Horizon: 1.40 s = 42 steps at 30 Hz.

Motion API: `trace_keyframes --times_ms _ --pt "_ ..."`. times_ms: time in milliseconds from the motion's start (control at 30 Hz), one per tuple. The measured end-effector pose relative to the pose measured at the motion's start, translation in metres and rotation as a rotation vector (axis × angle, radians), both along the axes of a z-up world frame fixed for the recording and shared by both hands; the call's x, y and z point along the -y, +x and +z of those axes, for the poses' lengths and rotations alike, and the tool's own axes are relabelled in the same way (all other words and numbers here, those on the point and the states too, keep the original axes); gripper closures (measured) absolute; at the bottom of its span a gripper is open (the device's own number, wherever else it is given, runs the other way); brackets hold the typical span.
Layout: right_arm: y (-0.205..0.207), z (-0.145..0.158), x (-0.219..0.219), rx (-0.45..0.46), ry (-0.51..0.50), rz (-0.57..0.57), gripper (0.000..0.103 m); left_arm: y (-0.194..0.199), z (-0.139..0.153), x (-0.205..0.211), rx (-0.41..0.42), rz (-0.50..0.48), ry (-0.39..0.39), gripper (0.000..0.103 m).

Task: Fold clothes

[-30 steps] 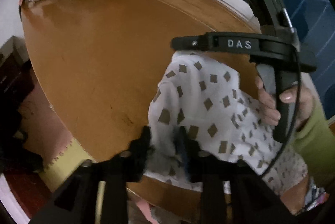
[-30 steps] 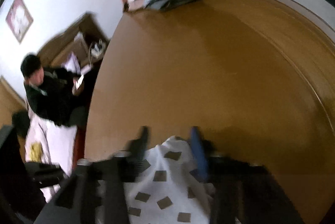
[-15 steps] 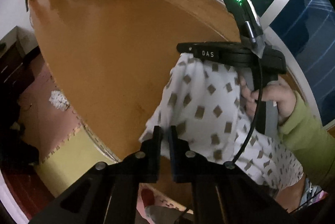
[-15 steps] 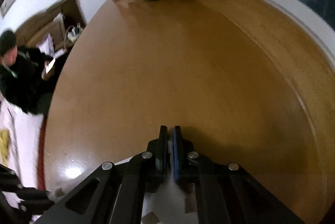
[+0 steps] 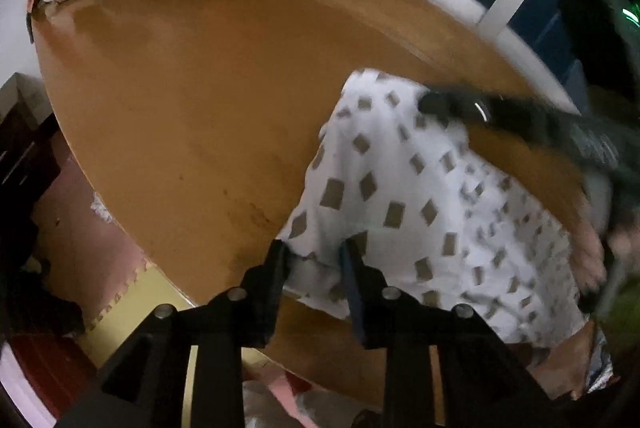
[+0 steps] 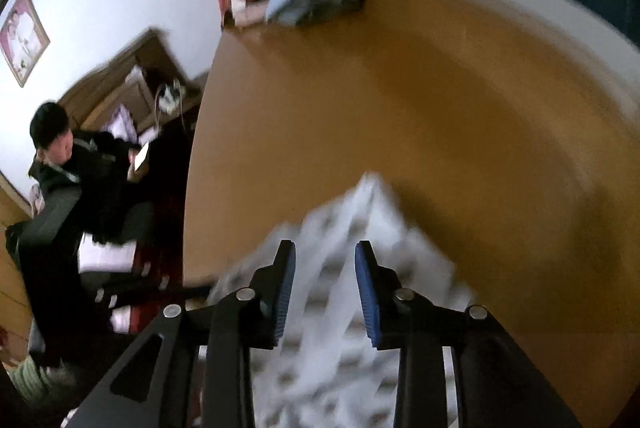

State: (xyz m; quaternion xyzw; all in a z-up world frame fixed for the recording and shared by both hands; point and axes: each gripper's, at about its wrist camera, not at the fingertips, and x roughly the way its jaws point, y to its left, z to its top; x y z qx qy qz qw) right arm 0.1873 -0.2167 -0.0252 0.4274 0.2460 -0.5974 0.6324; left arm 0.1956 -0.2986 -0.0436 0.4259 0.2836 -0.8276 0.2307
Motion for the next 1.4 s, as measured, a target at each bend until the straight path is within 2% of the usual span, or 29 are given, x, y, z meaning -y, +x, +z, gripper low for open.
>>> trace_keyframes --times_ms 267,333,400,467,633,700,767,900,1033,1200,1300,1400 --pt "-0.002 -0.024 -0.005 0.085 0.015 -0.182 0.068 0.004 0.006 0.01 0.047 -0.07 -0.021 0.071" --pt "-0.006 -0.023 -0.012 0.146 -0.001 -0.24 0.063 0.005 0.009 0.015 0.037 -0.11 -0.015 0.071" --pt "-0.006 -0.022 -0.019 0.166 -0.016 -0.293 0.063 0.0 0.012 0.026 0.024 -0.158 -0.017 0.071" --pt "-0.002 -0.021 -0.019 0.147 -0.023 -0.342 0.063 -0.009 0.015 0.039 0.014 -0.215 -0.022 0.071" --pt "0.026 -0.016 -0.019 0.068 -0.024 -0.532 0.062 -0.024 0.017 0.076 -0.002 -0.436 0.002 0.071" --pt "0.039 -0.012 -0.018 0.068 -0.043 -0.637 0.062 -0.038 0.02 0.085 0.005 -0.545 0.017 0.071" --pt "0.053 -0.009 -0.011 0.045 -0.062 -0.721 0.062 -0.051 0.022 0.09 -0.002 -0.657 0.021 0.071" --pt "0.084 -0.006 -0.007 -0.007 -0.055 -0.818 0.061 -0.079 0.028 0.085 -0.03 -0.827 0.039 0.071" --pt "0.095 -0.004 -0.004 -0.061 -0.045 -0.859 0.061 -0.105 0.034 0.071 -0.076 -0.993 0.073 0.071" --pt "0.087 -0.014 -0.004 -0.037 -0.069 -0.916 0.059 -0.137 0.039 0.044 -0.087 -1.197 0.056 0.071" --pt "0.082 -0.023 0.003 -0.035 -0.051 -0.947 0.059 -0.157 0.031 0.029 -0.05 -1.276 0.007 0.07" --pt "0.081 -0.029 0.009 -0.043 -0.033 -0.987 0.059 -0.174 0.019 0.022 0.007 -1.343 -0.001 0.071"
